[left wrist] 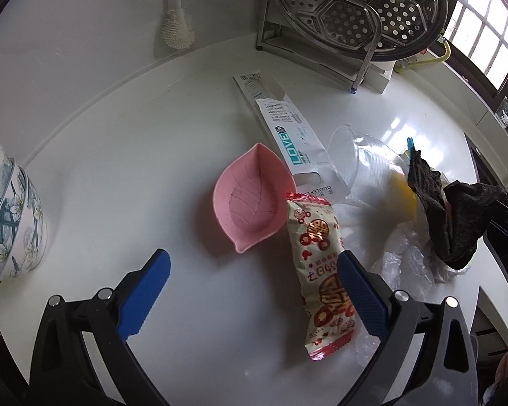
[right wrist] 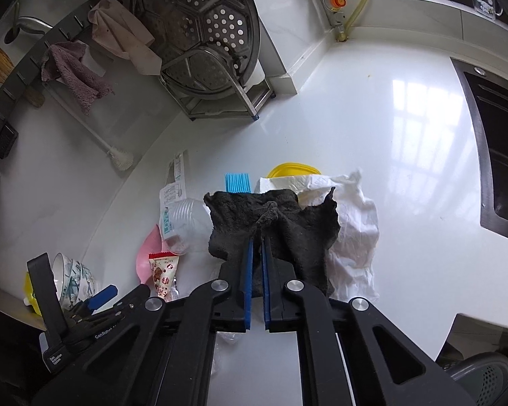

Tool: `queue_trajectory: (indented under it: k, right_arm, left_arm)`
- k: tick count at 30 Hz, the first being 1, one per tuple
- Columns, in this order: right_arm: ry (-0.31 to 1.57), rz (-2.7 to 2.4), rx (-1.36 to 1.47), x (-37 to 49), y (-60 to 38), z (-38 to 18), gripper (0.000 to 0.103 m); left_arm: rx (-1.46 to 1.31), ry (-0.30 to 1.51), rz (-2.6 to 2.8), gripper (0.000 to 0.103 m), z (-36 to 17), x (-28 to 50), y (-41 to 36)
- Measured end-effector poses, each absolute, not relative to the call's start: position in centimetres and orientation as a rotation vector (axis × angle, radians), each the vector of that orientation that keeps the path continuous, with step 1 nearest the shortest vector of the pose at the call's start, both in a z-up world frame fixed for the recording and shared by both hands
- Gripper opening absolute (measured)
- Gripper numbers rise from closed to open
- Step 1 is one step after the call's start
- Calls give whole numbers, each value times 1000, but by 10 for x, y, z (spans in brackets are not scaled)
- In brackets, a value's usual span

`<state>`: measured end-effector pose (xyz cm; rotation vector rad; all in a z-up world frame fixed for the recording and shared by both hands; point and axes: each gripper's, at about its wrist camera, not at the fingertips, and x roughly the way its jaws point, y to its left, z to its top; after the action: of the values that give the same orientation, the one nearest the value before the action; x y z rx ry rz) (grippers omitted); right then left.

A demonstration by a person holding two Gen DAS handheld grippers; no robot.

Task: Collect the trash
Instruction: 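Grasp the black cloth with the right tool while the left tool grasps the snack wrapper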

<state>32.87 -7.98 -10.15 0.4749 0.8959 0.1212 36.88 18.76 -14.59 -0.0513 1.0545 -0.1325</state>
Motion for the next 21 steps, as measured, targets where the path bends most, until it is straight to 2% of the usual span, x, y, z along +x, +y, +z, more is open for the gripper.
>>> queue_trajectory:
  k: [18,19,21]
  right_arm:
    - [871,129,476,316,-87,-89,5]
    - [870,128,476,315,-87,-89,5]
    - [871,129,475,315,-87,-89,5]
  left_arm:
    - [-32,1078,-105,95,-163,375,160]
    - [-15,1078,-100,94,-164,374,158]
    - [8,1085,-98,81,-167,373,155]
